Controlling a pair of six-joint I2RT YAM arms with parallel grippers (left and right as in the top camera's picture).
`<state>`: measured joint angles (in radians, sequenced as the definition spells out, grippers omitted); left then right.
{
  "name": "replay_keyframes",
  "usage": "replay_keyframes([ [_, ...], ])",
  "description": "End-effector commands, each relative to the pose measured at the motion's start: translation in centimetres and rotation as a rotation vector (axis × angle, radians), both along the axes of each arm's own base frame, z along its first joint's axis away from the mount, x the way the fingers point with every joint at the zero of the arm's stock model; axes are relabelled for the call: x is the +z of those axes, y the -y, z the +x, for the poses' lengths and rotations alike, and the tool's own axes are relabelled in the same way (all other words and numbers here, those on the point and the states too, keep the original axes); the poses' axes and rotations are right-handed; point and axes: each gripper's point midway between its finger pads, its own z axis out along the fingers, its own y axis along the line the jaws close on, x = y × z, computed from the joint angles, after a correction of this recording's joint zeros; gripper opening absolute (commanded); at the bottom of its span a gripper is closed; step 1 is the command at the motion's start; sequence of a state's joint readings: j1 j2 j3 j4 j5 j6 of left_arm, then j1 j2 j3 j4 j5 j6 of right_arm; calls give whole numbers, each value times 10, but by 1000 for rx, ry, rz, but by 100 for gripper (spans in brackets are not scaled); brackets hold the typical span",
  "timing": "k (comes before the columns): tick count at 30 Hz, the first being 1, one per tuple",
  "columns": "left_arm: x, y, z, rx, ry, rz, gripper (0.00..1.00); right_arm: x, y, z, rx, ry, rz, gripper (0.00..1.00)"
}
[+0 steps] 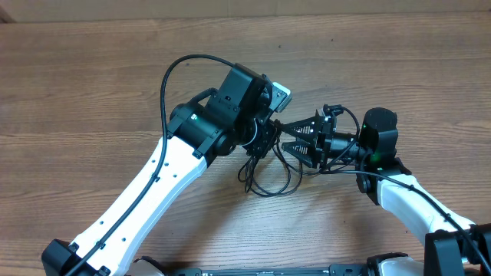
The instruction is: Untangle cables
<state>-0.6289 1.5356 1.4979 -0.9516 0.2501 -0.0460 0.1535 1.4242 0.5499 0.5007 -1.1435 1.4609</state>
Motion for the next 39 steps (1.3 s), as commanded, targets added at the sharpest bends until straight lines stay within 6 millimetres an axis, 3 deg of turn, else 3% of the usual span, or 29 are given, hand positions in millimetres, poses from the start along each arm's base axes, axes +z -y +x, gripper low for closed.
replay_keyframes([
  [1,9,6,-4,-30,24,-29,5,2,-5,3,-13,15,-9,55],
  [10,12,22,-17,-92,20,-62,4,-2,-18,3,-35,17,-32,54],
  [19,8,18,-19,-85,4,-41,4,-2,-18,5,-46,22,-37,43],
  [23,2,9,-20,-65,-7,2,4,-3,-17,6,-49,21,-37,42],
  [28,0,7,-23,-65,-21,13,4,-3,-17,8,-62,23,-42,27],
  [32,0,7,-22,-65,-19,13,4,-3,-16,8,-62,32,-45,5],
  [39,0,6,-21,-60,-15,18,4,-8,-15,10,-71,51,-68,4],
])
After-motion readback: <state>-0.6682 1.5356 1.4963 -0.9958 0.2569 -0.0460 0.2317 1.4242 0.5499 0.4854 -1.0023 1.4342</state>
